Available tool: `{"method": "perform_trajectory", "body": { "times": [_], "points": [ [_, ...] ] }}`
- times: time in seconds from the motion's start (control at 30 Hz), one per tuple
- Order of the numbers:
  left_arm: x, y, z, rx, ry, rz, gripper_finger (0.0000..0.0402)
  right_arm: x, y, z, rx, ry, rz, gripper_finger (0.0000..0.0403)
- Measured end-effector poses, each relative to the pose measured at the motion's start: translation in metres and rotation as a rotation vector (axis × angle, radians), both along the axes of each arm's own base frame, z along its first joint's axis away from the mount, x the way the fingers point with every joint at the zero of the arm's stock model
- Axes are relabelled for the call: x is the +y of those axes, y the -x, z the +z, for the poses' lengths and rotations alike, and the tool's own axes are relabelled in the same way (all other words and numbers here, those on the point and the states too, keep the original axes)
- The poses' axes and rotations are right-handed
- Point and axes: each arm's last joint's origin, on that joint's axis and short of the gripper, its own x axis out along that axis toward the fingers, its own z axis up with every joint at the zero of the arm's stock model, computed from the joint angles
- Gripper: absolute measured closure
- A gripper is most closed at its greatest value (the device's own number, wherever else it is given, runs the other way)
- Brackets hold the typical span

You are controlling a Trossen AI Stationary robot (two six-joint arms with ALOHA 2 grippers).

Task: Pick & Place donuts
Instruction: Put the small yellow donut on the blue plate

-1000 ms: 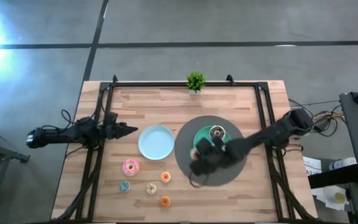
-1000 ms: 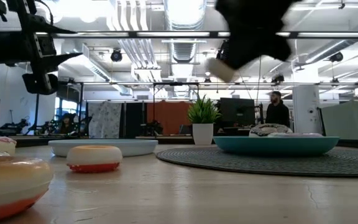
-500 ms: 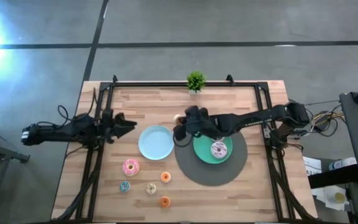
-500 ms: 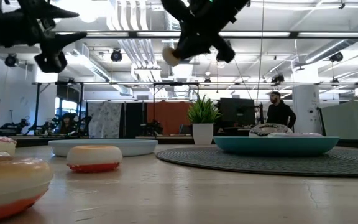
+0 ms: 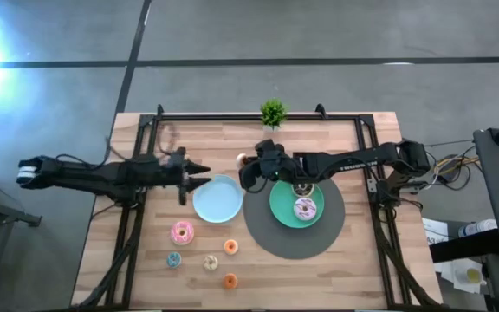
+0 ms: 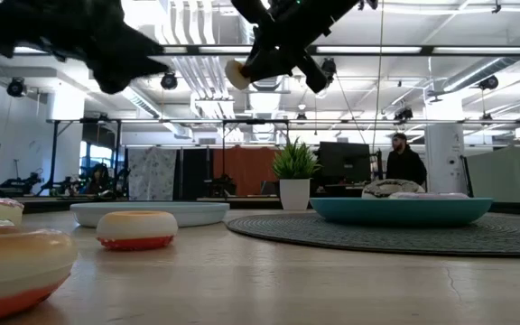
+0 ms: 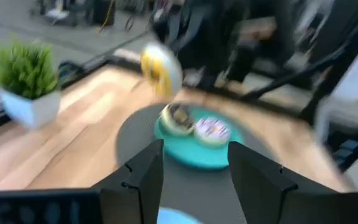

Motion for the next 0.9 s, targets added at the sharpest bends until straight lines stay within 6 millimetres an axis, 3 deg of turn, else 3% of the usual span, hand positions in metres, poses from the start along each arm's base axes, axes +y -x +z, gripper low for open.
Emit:
{"method": "perform_trajectory", "body": {
  "times": [0.53,0.9],
  "points": [
    [0.003,-0.070,0.009,0.058,-0.054,0.039,0.0248,-0.002,-0.006,-0.004,0.001,0.053,0.021,0.0385],
    [0.008,-0.085,0.008,0.094,-0.085,0.168,0.0248,-0.003,-0.006,-0.004,0.015,0.076,0.025,0.0385]
  ]
}}
